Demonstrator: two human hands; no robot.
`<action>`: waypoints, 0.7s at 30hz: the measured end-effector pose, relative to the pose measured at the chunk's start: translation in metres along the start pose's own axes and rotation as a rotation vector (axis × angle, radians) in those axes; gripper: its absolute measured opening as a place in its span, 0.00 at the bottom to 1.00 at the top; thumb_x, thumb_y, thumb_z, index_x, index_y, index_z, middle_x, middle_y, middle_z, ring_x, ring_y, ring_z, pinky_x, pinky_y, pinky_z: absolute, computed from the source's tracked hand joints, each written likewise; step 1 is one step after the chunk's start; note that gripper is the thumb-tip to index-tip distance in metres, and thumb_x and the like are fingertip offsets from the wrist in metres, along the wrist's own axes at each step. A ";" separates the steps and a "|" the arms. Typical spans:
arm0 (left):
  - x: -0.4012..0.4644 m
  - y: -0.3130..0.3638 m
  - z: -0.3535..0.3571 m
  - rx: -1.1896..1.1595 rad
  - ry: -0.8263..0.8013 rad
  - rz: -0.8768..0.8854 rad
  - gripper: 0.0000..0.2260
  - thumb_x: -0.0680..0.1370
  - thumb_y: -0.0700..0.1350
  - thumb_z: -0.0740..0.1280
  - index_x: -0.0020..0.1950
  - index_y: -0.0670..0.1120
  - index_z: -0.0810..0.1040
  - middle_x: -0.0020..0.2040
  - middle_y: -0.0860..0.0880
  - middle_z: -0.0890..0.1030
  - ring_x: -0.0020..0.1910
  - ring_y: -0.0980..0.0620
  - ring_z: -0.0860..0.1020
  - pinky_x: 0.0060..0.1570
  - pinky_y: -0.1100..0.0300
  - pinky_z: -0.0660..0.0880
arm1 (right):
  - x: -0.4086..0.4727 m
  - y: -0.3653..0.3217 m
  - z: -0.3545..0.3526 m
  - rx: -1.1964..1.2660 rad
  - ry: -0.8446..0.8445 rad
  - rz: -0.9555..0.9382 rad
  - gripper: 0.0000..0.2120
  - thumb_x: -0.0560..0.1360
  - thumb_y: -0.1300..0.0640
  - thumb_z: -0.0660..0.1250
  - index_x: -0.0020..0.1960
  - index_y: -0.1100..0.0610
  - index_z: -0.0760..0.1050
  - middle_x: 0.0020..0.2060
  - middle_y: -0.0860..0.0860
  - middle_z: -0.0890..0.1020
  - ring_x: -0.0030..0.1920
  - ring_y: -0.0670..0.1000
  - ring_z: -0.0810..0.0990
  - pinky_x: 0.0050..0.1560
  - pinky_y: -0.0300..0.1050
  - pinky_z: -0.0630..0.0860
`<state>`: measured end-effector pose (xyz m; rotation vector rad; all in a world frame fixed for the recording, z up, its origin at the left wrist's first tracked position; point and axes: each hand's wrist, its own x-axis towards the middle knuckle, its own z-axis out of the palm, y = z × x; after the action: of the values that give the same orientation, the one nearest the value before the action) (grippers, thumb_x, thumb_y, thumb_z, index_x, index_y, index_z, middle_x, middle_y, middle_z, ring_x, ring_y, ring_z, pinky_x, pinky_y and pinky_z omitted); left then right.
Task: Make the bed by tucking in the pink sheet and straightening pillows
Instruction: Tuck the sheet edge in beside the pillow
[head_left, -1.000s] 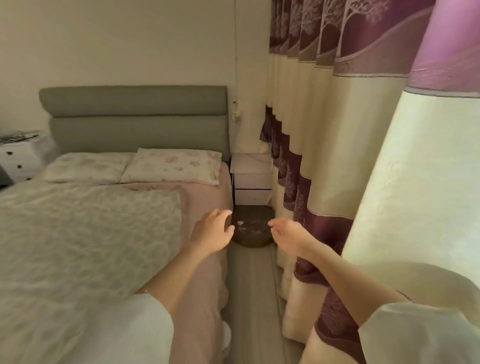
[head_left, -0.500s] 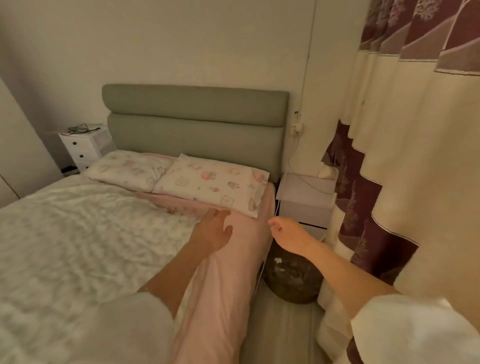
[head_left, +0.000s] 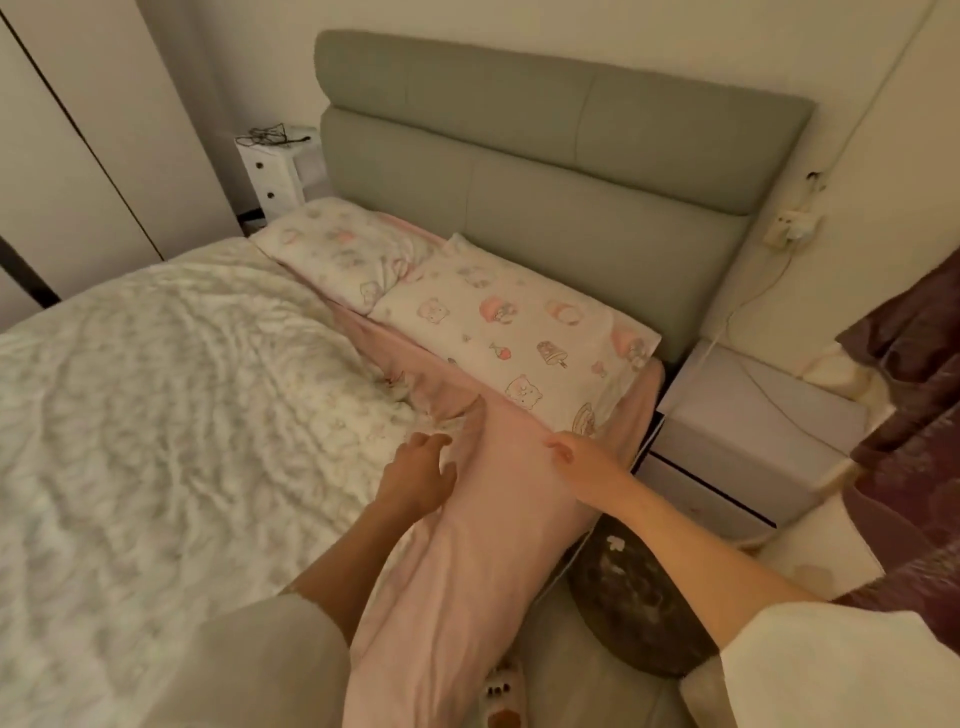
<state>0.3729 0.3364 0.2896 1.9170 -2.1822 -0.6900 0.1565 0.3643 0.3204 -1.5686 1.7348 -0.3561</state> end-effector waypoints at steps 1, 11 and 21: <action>0.016 -0.003 0.007 0.010 -0.005 -0.028 0.20 0.79 0.48 0.59 0.70 0.48 0.67 0.69 0.45 0.68 0.67 0.45 0.67 0.63 0.48 0.68 | 0.019 0.007 0.002 0.003 -0.019 0.005 0.19 0.81 0.58 0.52 0.70 0.56 0.66 0.69 0.51 0.70 0.70 0.50 0.67 0.71 0.45 0.63; 0.224 -0.088 0.087 0.047 -0.006 -0.227 0.18 0.79 0.46 0.59 0.69 0.47 0.68 0.69 0.46 0.69 0.67 0.45 0.67 0.64 0.50 0.67 | 0.266 0.048 0.058 -0.051 -0.129 0.035 0.19 0.79 0.59 0.54 0.70 0.54 0.66 0.65 0.54 0.73 0.65 0.53 0.72 0.63 0.50 0.71; 0.292 -0.163 0.182 0.387 0.091 -0.333 0.19 0.67 0.52 0.73 0.52 0.43 0.76 0.59 0.41 0.78 0.66 0.37 0.71 0.59 0.44 0.61 | 0.422 0.081 0.167 -0.455 -0.183 -0.189 0.33 0.77 0.45 0.60 0.76 0.51 0.51 0.76 0.55 0.52 0.76 0.59 0.47 0.73 0.55 0.57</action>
<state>0.3960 0.0840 0.0051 2.4838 -2.0787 -0.2188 0.2289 0.0307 0.0098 -2.0251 1.5998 0.1026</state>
